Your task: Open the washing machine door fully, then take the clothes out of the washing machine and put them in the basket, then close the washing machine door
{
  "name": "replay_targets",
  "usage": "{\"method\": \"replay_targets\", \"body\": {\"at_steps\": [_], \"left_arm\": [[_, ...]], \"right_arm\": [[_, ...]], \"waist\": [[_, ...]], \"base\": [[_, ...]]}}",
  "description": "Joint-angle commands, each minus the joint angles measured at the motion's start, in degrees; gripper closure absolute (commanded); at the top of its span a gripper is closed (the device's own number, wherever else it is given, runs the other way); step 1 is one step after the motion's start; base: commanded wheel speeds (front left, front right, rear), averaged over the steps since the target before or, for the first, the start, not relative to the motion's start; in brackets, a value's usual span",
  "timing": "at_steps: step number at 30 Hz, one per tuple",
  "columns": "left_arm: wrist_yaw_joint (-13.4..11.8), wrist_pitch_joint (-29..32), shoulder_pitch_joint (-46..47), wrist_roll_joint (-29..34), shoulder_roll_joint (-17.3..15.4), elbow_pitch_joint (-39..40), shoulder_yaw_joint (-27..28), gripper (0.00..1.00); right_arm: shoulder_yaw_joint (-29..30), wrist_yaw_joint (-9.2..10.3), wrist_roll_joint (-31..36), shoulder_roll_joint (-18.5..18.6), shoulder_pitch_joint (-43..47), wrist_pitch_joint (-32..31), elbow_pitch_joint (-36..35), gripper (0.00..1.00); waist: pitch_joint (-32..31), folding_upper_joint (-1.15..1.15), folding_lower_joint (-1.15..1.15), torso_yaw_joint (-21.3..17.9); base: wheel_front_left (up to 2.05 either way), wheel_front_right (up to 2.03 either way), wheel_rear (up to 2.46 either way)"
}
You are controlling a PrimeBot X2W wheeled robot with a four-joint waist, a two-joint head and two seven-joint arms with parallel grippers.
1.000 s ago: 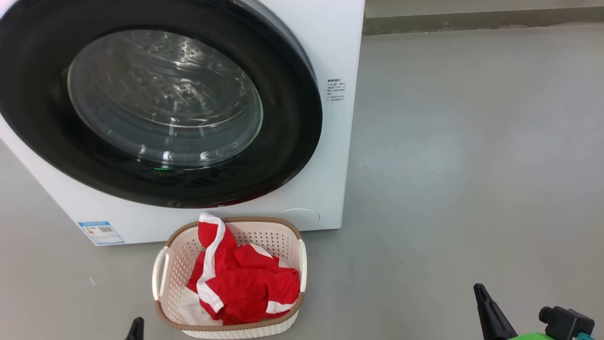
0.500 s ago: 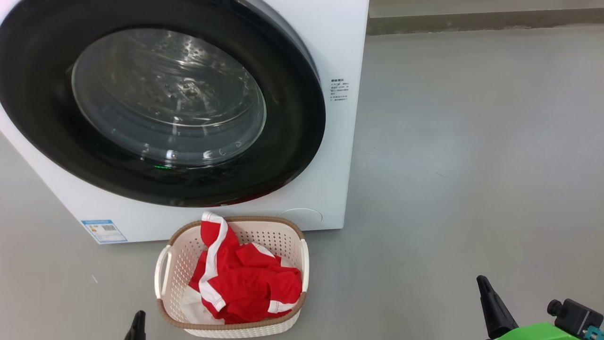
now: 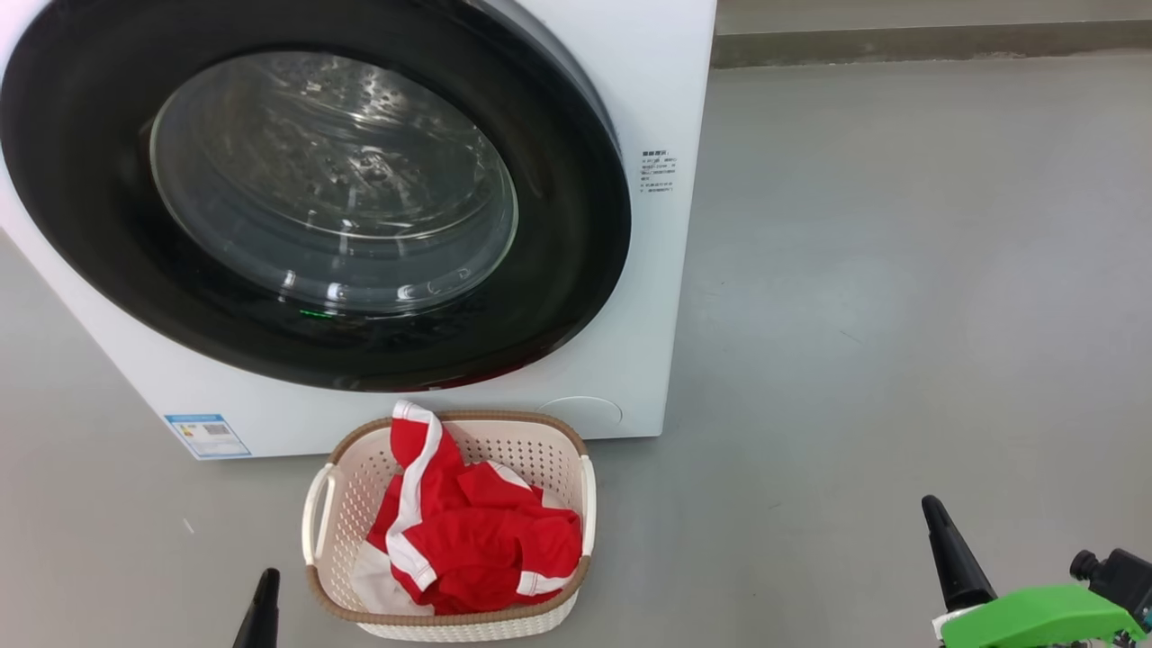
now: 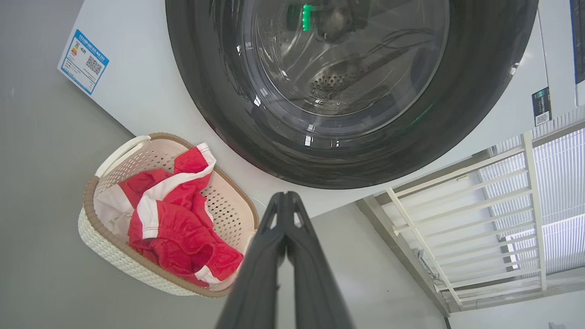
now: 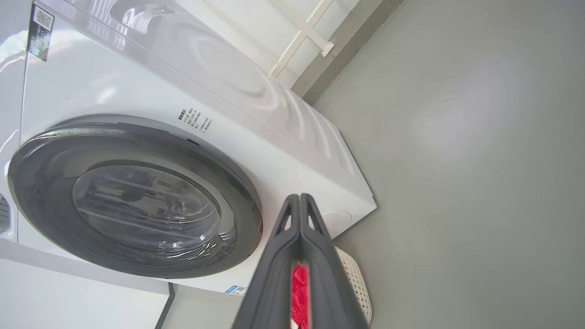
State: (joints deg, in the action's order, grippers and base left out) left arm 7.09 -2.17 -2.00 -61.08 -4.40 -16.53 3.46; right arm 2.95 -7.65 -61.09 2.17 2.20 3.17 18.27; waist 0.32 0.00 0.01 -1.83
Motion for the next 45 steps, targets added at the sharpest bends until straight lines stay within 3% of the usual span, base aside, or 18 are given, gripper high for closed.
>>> {"method": "replay_targets", "body": {"at_steps": [1, 45], "left_arm": [[0.2, 0.3, 2.7, -1.3, -0.3, 1.6, 1.5, 1.00], [0.4, 7.6, 7.5, -27.1, 1.3, 2.4, 2.9, 1.00]], "right_arm": [[-0.4, 0.08, -1.3, 1.1, -2.9, -0.4, -1.9, 1.00], [2.4, 0.15, -27.7, 1.3, -7.6, -7.9, -4.0, 1.00]], "waist": [[0.0, 0.00, 0.00, 0.0], [-0.1, 0.00, 0.00, 1.6]], "base": [[0.00, 0.00, 0.00], [0.00, 0.00, 0.00]]}}
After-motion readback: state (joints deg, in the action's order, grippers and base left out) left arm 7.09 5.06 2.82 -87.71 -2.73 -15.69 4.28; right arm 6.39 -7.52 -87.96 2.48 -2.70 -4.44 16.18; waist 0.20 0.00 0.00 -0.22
